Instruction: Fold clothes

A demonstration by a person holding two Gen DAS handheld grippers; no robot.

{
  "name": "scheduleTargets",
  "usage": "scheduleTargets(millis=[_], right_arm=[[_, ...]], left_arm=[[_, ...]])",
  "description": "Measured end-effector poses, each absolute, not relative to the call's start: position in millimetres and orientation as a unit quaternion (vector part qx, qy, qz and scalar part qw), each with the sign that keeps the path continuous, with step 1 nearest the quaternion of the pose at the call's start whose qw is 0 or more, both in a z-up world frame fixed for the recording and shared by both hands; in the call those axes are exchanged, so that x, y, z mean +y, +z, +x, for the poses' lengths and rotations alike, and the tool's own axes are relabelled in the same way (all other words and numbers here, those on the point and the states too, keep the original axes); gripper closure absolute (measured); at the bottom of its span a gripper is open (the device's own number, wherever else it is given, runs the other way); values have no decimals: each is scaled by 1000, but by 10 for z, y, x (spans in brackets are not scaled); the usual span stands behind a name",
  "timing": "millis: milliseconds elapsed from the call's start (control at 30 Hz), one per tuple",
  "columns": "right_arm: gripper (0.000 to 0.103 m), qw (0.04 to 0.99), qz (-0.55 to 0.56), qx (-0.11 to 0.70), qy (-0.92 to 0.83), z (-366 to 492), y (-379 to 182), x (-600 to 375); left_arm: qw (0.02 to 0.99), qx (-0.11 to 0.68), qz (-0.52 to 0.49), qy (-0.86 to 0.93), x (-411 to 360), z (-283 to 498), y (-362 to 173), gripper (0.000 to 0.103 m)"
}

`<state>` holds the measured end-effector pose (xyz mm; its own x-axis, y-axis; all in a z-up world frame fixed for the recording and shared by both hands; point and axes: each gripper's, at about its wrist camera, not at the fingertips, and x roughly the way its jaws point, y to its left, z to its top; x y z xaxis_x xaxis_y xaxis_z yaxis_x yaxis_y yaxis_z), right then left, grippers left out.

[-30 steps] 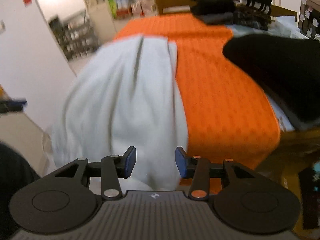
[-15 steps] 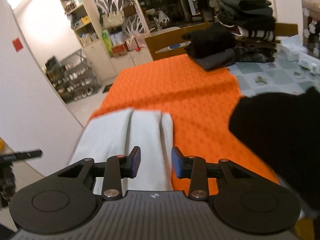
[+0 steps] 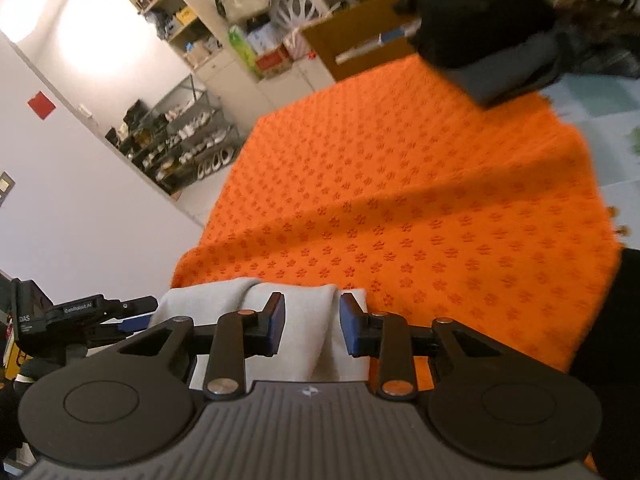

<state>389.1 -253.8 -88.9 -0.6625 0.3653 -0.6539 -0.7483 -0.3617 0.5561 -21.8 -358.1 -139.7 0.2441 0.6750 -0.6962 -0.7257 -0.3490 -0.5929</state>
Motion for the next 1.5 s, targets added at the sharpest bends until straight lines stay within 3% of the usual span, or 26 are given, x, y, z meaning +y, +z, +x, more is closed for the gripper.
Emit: scheduleTargets(millis=[133,333,433,500,600,633,733,800,933,1133,1267,1400,1500], right_arm=[[67,331,-238,450,795,3654,-1133,-2287],[67,326,-294,358,824,3250,-1103,-2302],[68,319,-310,346,826,3172,-1159,-2345],[75,314,-321,339,827,3120,-1197,-2374],[94,310,-333,325,829,3061,-1240,-2419],[97,312,-332,318,831,3061,-1239,-2436],[99,322,-324,303,836,3100,-1204,-2474],[99,337,-306,298,839,3196,-1084,-2489],[100,357,-270,302,842,3460,-796,-2549],[99,366,-266,348,822,3554,-1044,-2530],[96,372,-253,355,819,3562,-990,-2537],[58,379,-264,326,825,3518,-856,-2567],[51,357,-274,310,838,3378,-861,-2557]], left_arm=[[553,33,-554,621,-3435,-116,-1462,47],[531,47,-549,644,-3377,-15,-1482,60],[527,56,-544,650,-3364,6,-1500,61],[527,62,-540,653,-3352,26,-1494,61],[527,72,-534,657,-3333,57,-1484,61],[527,75,-531,659,-3330,67,-1477,66],[529,68,-516,670,-3405,80,-1368,84],[537,54,-503,675,-3518,73,-1214,87],[555,22,-488,673,-3760,39,-948,88],[529,9,-520,671,-3787,-107,-1171,88],[529,-2,-536,658,-3716,-183,-1244,87],[527,-7,-548,649,-3620,-195,-1310,78],[525,-5,-553,647,-3558,-156,-1359,68]])
